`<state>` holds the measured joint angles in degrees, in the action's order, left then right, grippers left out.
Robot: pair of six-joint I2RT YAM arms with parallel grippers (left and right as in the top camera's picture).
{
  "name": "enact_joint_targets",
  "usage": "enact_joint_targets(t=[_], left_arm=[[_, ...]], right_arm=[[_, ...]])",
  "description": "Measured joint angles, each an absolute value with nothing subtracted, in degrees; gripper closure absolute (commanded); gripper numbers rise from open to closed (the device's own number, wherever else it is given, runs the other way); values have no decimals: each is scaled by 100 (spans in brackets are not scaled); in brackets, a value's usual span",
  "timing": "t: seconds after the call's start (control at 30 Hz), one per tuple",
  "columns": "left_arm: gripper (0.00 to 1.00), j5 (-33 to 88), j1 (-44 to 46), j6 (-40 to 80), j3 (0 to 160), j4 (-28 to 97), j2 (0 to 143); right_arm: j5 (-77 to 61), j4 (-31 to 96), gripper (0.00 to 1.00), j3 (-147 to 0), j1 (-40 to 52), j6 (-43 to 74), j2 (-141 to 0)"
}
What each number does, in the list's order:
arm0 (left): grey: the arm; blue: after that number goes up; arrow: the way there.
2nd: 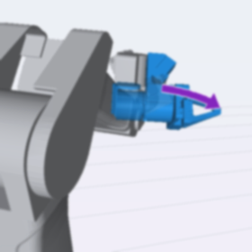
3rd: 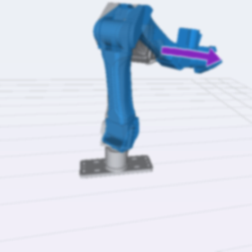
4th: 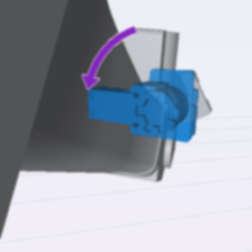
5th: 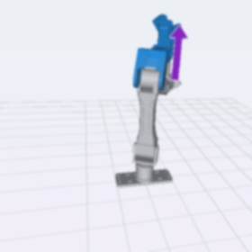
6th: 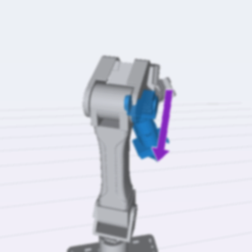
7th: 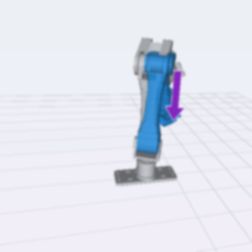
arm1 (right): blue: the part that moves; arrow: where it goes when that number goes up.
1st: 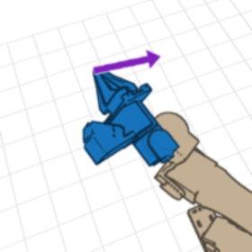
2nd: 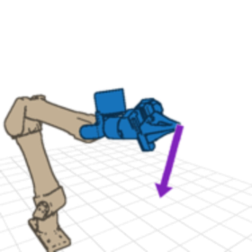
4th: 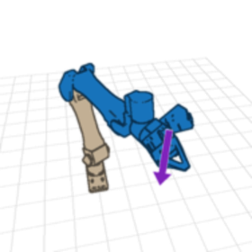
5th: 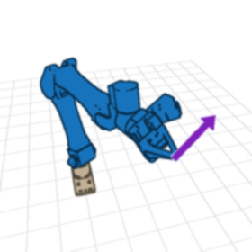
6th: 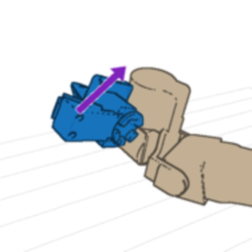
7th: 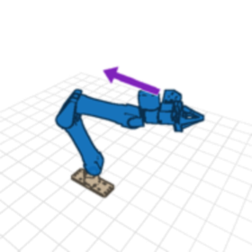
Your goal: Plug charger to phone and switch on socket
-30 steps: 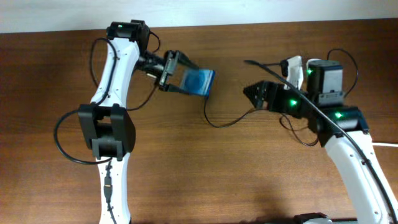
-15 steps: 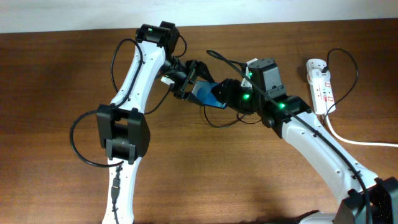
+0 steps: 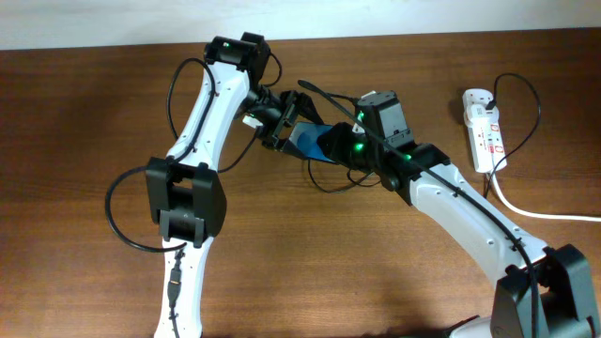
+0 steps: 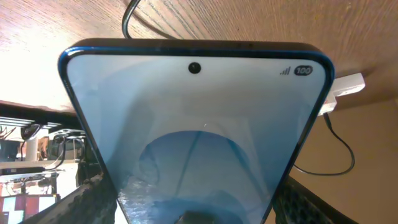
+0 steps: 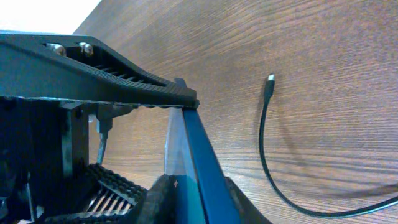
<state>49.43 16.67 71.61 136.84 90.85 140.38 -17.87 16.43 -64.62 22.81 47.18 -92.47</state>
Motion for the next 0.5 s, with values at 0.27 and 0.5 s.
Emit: enact_joint_targets(t=[0.27, 0.5], left_arm=[[75, 5083, 1656, 7120, 13738, 9087, 14038], [71, 5446, 1653, 5767, 13745, 7743, 14038]], right_arm=[[-1953, 1514, 96, -6451, 2307, 4965, -9330], [-2060, 1754, 96, -6455, 1304, 5013, -9225]])
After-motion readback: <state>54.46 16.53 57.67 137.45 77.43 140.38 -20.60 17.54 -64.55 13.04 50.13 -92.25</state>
